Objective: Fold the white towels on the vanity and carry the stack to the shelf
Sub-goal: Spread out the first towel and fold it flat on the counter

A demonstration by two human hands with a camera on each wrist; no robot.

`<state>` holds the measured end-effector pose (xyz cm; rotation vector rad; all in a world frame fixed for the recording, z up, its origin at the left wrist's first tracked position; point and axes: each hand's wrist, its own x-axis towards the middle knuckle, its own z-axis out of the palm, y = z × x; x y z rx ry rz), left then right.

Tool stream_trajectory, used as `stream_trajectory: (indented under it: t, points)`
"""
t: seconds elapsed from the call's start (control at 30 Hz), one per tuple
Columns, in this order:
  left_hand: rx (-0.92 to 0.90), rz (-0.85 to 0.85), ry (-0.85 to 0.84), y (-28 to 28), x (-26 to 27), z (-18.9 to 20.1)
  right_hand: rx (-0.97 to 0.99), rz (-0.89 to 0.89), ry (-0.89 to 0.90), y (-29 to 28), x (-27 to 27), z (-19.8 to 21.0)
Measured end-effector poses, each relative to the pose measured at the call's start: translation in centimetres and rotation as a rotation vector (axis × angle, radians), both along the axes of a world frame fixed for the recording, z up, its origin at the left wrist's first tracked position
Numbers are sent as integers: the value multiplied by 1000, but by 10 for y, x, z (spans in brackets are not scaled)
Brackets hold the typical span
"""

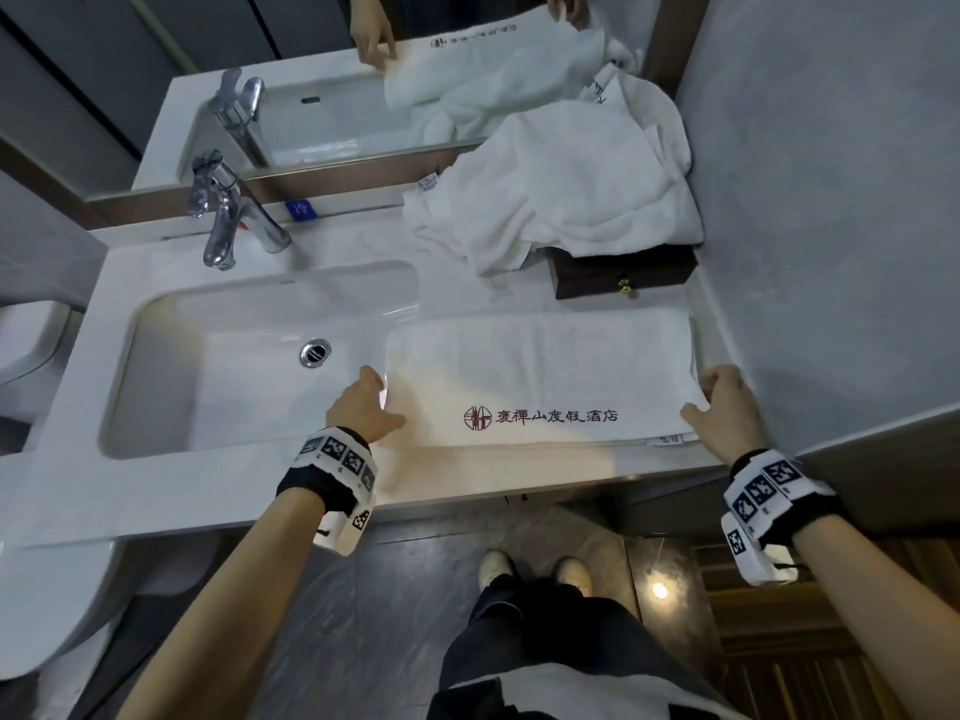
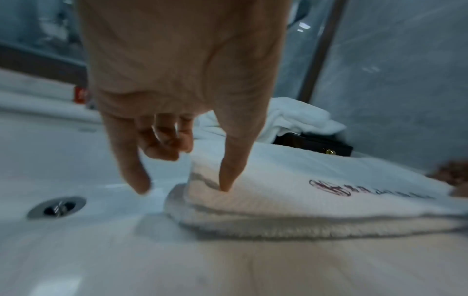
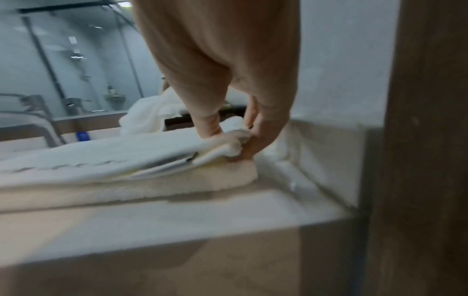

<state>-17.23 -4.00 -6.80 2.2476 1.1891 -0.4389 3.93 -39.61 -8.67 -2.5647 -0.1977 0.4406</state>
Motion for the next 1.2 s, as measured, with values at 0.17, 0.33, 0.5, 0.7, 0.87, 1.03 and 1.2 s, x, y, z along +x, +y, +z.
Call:
stream_trajectory:
  t: [0.17, 0.33, 0.5, 0.7, 0.87, 1.03, 1.2]
  points:
    - [365, -273, -299, -28, 31, 2, -23, 155, -336, 26, -17, 17]
    - [208, -560, -305, -84, 81, -23, -56, 535, -255, 101, -27, 6]
    - [260, -643, -170, -96, 92, -56, -318, 701, -202, 127, -30, -32]
    - [281, -519, -147, -65, 76, -65, -322, 588, -233, 85, -11, -46]
    - [187, -261, -145, -36, 45, -62, -329, 411, -216, 44, 1, -41]
    - [301, -464, -120, -35, 44, -49, -92, 183, -125, 16, -1, -25]
    - [143, -914, -152, -57, 89, -35, 46, -33, 18, 12, 5, -11]
